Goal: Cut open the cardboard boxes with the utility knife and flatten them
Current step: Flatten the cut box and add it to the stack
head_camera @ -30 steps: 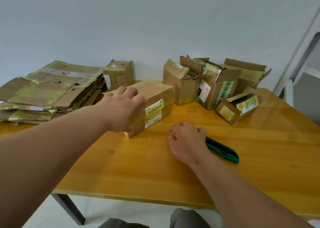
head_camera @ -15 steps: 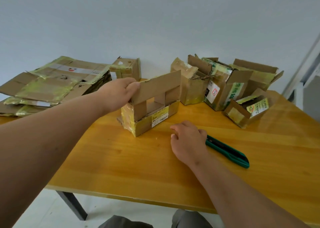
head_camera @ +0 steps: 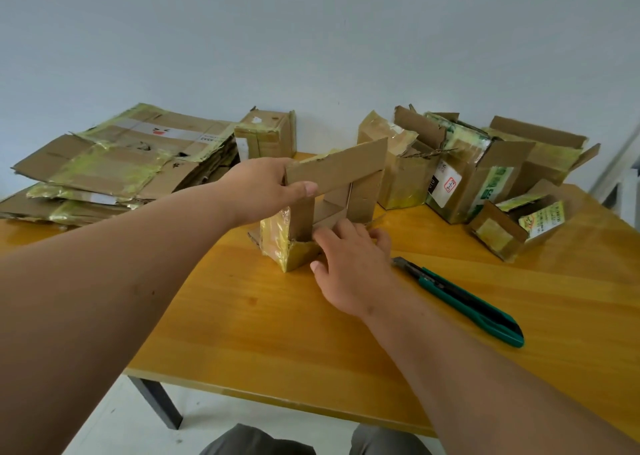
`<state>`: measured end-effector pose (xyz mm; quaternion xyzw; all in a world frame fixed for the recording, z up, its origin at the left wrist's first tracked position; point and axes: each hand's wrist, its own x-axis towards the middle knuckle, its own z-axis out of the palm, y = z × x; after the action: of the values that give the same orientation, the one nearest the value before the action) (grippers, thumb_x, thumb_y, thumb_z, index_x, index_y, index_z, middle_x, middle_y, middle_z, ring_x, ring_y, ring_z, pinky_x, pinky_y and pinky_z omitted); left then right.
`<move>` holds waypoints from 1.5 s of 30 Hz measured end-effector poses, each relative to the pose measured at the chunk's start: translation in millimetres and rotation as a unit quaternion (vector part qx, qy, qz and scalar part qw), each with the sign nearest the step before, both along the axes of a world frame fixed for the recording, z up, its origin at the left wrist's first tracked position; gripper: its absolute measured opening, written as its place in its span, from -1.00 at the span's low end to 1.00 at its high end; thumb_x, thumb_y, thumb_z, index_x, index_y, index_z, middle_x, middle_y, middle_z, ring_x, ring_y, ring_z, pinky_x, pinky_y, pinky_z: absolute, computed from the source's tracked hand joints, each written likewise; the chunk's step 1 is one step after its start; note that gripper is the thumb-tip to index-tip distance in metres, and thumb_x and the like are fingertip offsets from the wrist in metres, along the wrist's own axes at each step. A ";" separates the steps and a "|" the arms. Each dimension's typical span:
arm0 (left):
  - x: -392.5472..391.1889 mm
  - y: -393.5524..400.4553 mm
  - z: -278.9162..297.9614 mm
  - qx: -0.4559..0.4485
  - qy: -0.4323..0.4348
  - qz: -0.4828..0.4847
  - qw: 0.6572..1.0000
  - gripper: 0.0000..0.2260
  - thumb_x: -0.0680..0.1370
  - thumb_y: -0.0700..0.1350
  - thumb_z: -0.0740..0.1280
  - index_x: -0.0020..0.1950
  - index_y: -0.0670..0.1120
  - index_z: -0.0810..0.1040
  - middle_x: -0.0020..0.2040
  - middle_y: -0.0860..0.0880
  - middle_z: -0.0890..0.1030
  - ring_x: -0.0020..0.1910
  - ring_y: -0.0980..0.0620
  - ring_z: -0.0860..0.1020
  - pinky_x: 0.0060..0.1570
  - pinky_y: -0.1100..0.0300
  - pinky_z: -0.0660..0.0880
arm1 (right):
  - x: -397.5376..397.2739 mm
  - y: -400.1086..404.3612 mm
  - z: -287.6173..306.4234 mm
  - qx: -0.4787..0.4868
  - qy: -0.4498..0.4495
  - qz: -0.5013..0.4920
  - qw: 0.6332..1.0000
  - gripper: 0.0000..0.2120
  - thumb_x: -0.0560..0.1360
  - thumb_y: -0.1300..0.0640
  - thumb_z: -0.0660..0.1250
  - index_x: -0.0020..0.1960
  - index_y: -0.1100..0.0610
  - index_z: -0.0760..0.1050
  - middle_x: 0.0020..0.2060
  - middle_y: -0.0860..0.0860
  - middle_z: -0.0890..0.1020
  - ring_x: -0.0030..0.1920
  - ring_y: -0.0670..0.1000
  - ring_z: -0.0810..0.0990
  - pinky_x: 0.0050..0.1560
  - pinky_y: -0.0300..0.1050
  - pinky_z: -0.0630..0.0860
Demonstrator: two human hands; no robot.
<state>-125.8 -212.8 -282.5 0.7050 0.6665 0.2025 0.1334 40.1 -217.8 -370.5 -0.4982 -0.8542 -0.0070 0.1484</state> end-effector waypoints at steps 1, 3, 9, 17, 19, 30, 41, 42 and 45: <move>0.4 0.9 0.6 -0.004 -0.013 0.004 1.000 -0.60 0.56 0.25 0.21 0.26 0.04 0.50 -0.03 -0.06 0.66 -0.05 -0.05 0.60 0.04 -0.09 0.56 | 0.1 -0.4 -1.1 -0.003 0.000 -0.001 1.000 -0.64 0.61 -0.09 0.22 0.39 -0.12 0.32 0.27 -0.02 0.41 0.35 0.05 0.34 0.42 0.19 0.10; 1.4 2.6 0.9 -0.011 -0.039 0.009 0.999 -0.61 0.56 0.25 0.23 0.24 0.03 0.51 0.00 -0.08 0.66 -0.01 -0.08 0.60 0.09 -0.13 0.54 | 0.5 -0.1 -1.2 -0.014 0.003 -0.002 1.000 -0.66 0.62 -0.10 0.20 0.38 -0.15 0.33 0.24 0.00 0.40 0.32 0.06 0.33 0.40 0.21 0.10; 1.3 6.8 -0.7 -0.020 -0.131 0.009 0.991 -0.74 0.57 0.16 0.29 0.16 0.05 0.51 0.01 -0.03 0.64 0.03 -0.03 0.57 0.10 0.01 0.50 | -2.0 -2.2 -1.9 -0.033 0.031 0.002 0.999 -0.76 0.63 -0.12 0.15 0.24 -0.11 0.44 0.18 -0.03 0.45 0.27 0.06 0.35 0.36 0.19 0.13; -5.9 8.7 -1.0 -0.025 -0.200 0.015 0.979 -0.73 0.55 0.13 0.34 0.16 0.01 0.53 0.04 -0.01 0.63 0.06 0.01 0.56 0.12 0.06 0.47 | 5.2 -12.1 -16.0 -0.052 0.052 0.021 0.997 -0.85 0.59 -0.13 0.25 0.09 -0.10 0.41 0.00 -0.16 0.41 0.13 -0.05 0.42 0.36 0.16 0.17; -11.1 8.2 0.2 -0.029 -0.217 0.019 0.976 -0.75 0.54 0.12 0.36 0.10 0.00 0.54 0.03 -0.04 0.64 0.06 -0.02 0.57 0.14 0.03 0.48 | 9.6 -14.5 -17.4 -0.067 0.063 0.025 0.995 -0.85 0.58 -0.13 0.25 0.09 -0.10 0.43 0.04 -0.16 0.44 0.14 -0.06 0.42 0.36 0.14 0.13; -29.1 -3.7 14.7 -0.060 -0.264 0.037 0.962 -0.87 0.53 -0.15 0.40 0.06 0.02 0.60 -0.02 -0.11 0.64 -0.05 -0.12 0.62 -0.11 0.08 0.52 | 32.2 -9.5 -13.1 -0.089 0.259 -0.111 0.955 -0.82 0.61 0.02 0.24 0.20 -0.04 0.46 -0.19 -0.19 0.52 -0.10 -0.18 0.48 0.37 0.09 0.30; -32.3 -33.7 21.5 -0.034 -0.286 0.035 0.957 -0.78 0.54 -0.26 0.33 0.08 0.02 0.62 0.04 -0.07 0.57 -0.04 -0.05 0.52 -0.13 0.11 0.47 | 28.7 -12.7 -2.0 -0.066 0.321 -0.172 0.929 0.00 0.39 -0.27 0.45 0.59 0.00 -0.04 0.49 -0.01 0.24 0.48 0.05 0.26 0.42 0.16 0.34; -27.1 -35.9 20.3 -0.016 -0.264 0.029 0.964 -0.77 0.55 -0.23 0.33 0.10 0.07 0.62 0.05 -0.02 0.55 -0.03 -0.03 0.50 -0.14 0.13 0.45 | 24.1 -11.6 -0.6 -0.073 0.319 -0.177 0.928 0.04 0.36 -0.28 0.48 0.59 -0.01 -0.07 0.50 -0.01 0.23 0.48 0.06 0.26 0.42 0.16 0.34; -15.1 -39.6 15.3 0.033 -0.150 0.009 0.988 -0.79 0.58 -0.16 0.27 0.10 0.12 0.57 -0.05 0.05 0.53 -0.20 0.09 0.45 -0.29 0.20 0.36 | 10.7 -3.2 5.3 -0.076 0.340 -0.205 0.915 0.07 0.33 -0.26 0.52 0.58 0.03 -0.03 0.46 -0.01 0.30 0.45 0.06 0.31 0.40 0.19 0.36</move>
<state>-140.9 -252.4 -267.2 0.6644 0.6383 0.3293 0.2065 50.8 -220.9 -365.2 -0.6449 -0.6291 0.1970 0.3867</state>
